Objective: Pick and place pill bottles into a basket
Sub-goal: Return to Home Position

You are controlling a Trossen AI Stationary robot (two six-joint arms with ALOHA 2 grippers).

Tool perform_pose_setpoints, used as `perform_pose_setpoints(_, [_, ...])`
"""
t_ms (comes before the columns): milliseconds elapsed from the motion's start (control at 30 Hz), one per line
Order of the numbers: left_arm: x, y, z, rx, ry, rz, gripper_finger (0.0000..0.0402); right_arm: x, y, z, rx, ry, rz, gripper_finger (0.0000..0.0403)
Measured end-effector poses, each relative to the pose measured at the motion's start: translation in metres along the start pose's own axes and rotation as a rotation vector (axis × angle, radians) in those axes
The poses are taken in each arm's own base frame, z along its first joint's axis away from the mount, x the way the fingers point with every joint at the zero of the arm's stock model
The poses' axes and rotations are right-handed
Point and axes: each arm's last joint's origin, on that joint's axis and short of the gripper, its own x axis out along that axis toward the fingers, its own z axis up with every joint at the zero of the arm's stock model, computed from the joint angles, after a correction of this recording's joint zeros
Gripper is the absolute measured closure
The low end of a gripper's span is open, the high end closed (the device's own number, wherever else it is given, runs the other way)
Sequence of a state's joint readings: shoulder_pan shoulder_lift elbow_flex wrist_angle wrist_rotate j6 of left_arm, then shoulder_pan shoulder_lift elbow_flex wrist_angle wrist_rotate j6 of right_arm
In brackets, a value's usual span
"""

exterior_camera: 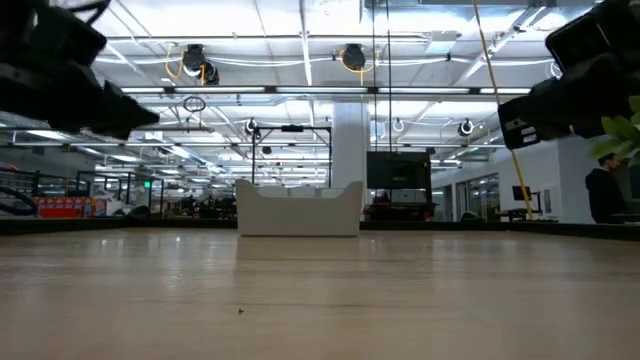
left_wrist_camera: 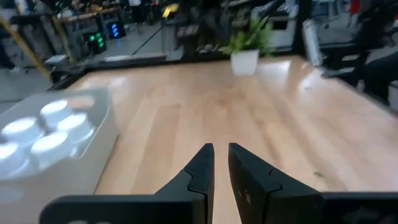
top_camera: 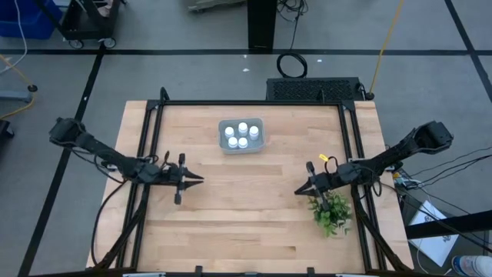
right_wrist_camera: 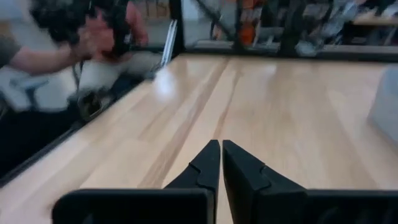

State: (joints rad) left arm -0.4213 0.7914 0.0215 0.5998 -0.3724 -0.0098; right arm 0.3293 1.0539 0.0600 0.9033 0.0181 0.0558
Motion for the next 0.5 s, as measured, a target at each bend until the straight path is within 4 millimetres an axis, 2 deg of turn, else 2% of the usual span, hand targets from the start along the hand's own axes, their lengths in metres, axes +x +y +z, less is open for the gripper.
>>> perform_pose_setpoints(67, [0.0,0.005,-0.006,-0.007,0.033,0.021,0.0346,-0.001,-0.002,0.002,0.01,-0.031,-0.012,0.0392])
perform_pose_setpoints(333, [0.004,0.016,-0.006,-0.015,0.036,0.022,0.0346,-0.004,-0.01,0.008,-0.012,-0.075,-0.052,0.039])
perform_pose_setpoints(500, [0.004,0.021,-0.004,-0.035,0.025,0.037,0.0346,-0.01,-0.019,0.017,-0.011,-0.137,0.034,0.0392])
